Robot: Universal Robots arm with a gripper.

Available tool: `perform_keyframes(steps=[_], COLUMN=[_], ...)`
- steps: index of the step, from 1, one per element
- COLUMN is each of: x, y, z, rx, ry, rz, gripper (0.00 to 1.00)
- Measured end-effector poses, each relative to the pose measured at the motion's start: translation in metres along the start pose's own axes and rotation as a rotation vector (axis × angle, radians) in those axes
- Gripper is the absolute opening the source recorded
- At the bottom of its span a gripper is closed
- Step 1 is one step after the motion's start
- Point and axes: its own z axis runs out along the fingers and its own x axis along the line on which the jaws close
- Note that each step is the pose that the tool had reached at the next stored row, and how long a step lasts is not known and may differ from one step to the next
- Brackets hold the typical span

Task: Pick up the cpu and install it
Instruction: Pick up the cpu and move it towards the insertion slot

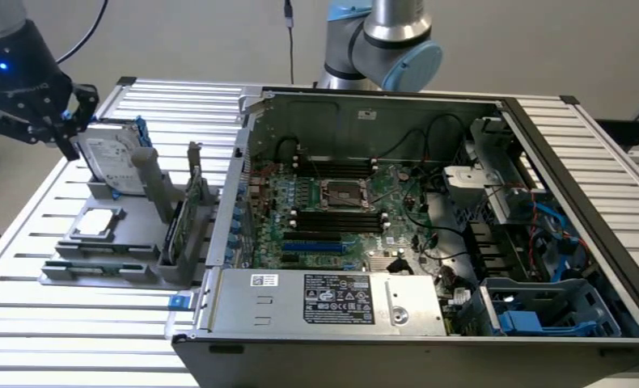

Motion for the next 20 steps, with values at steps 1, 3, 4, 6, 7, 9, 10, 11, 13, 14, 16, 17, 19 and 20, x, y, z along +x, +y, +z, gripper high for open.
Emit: perform_keyframes(steps=[1,3,4,6,7,9,10,11,13,14,16,17,19,20], x=[0.000,0.000,0.000,0.000,0.000,0.000,0.000,0.000,0.001,0.001,0.001,0.002,0.002,0.003], y=[-0.0001,-0.0002,-0.0002,-0.0004,-0.0004,-0.0005,-0.0005,-0.0005,-0.0003,-0.0001,0.0002,0.0004,0.0009,0.0011], z=[0.0008,0.0023,0.0031,0.0047,0.0054,0.0069,0.0076,0.0081,0.0090,0.0094,0.0103,0.0107,0.0113,0.0118], rx=[0.0001,0.0002,0.0003,0.0005,0.0006,0.0009,0.0011,0.0012,0.0015,0.0016,0.0019,0.0021,0.0024,0.0025], ry=[-0.0007,-0.0022,-0.0029,-0.0044,-0.0053,-0.0070,-0.0079,-0.0085,-0.0087,-0.0093,-0.0103,-0.0108,-0.0115,-0.0122], rz=[0.018,0.054,0.072,0.109,0.126,0.161,0.177,0.191,0.211,0.220,0.238,0.247,0.265,0.273], gripper=[0.11,0.11,0.11,0.11,0.11,0.11,0.11,0.11,0.11,0.11,0.11,0.11,0.11,0.11])
